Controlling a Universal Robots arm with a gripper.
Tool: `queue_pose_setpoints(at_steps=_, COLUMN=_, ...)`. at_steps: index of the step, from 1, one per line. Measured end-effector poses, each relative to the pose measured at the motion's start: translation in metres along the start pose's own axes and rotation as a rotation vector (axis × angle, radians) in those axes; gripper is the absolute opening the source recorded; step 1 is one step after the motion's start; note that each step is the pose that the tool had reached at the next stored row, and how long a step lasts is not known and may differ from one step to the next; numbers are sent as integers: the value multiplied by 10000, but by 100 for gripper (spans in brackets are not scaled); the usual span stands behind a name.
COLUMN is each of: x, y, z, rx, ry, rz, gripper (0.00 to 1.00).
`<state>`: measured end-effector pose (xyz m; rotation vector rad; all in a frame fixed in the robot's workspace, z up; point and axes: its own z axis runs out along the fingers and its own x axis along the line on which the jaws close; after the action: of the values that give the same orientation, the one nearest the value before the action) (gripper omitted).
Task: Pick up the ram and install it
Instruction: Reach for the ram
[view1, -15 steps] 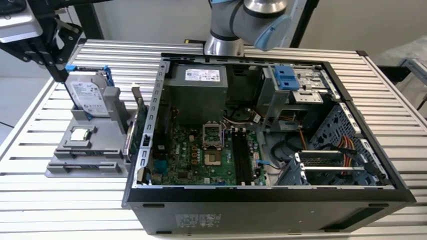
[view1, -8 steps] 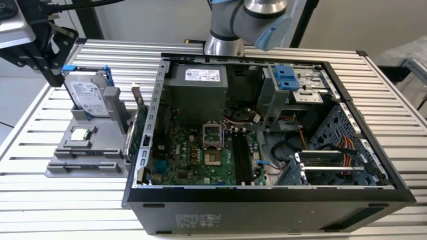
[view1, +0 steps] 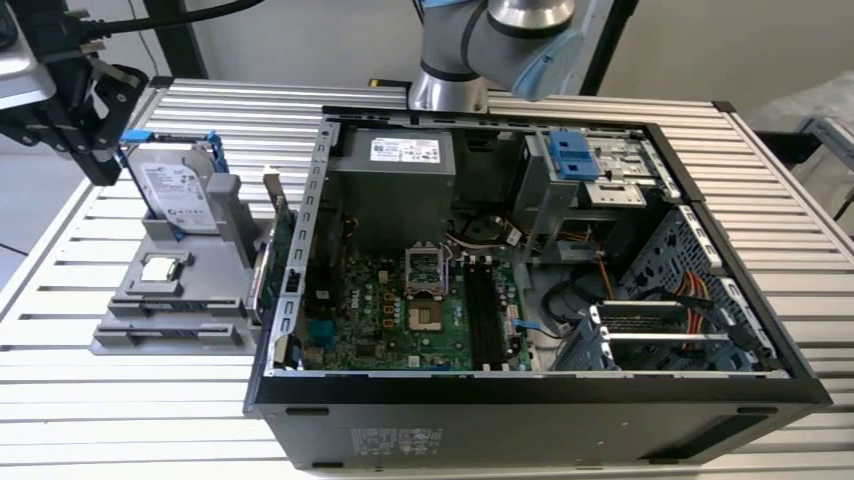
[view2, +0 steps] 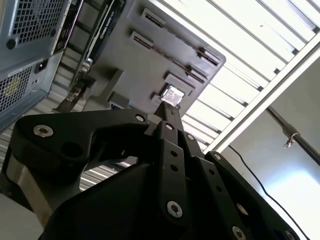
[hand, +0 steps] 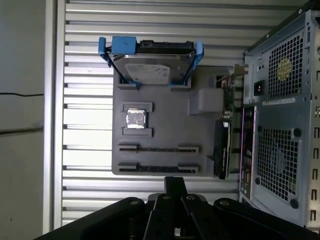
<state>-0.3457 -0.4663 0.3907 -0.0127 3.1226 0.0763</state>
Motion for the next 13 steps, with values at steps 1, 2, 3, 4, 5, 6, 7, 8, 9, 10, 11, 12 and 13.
queue_pose_setpoints(at_steps=1, x=1, y=-16, z=0, rx=-1, ry=0, rz=0, gripper=0)
queue_pose_setpoints(at_steps=2, x=2, y=-31, z=-1, rx=0, ry=0, rz=1, gripper=0)
queue_pose_setpoints(at_steps=3, x=3, y=-47, z=-2, rx=-1, ry=0, rz=1, gripper=0)
queue_pose_setpoints(at_steps=4, x=3, y=-63, z=-2, rx=-1, ry=0, rz=0, gripper=0)
queue_pose_setpoints(at_steps=5, x=4, y=-76, z=-3, rx=0, ry=0, rz=0, gripper=0)
queue_pose_setpoints(at_steps=6, x=4, y=-88, z=-3, rx=0, ry=0, rz=0, gripper=0)
queue_pose_setpoints(at_steps=7, x=4, y=-98, z=-4, rx=-1, ry=0, rz=0, gripper=0)
queue_pose_setpoints(at_steps=8, x=4, y=-110, z=-4, rx=0, ry=0, rz=0, gripper=0)
queue_pose_setpoints(at_steps=9, x=4, y=-118, z=-5, rx=0, ry=1, rz=0, gripper=0)
queue_pose_setpoints(at_steps=10, x=5, y=-121, z=-5, rx=0, ry=1, rz=0, gripper=0)
queue_pose_setpoints(at_steps=11, x=5, y=-121, z=-5, rx=0, ry=0, rz=1, gripper=0)
queue_pose_setpoints(at_steps=12, x=5, y=-121, z=-5, rx=0, ry=0, rz=2, gripper=0)
queue_pose_setpoints(at_steps=13, x=5, y=-141, z=-6, rx=0, ry=0, rz=0, gripper=0)
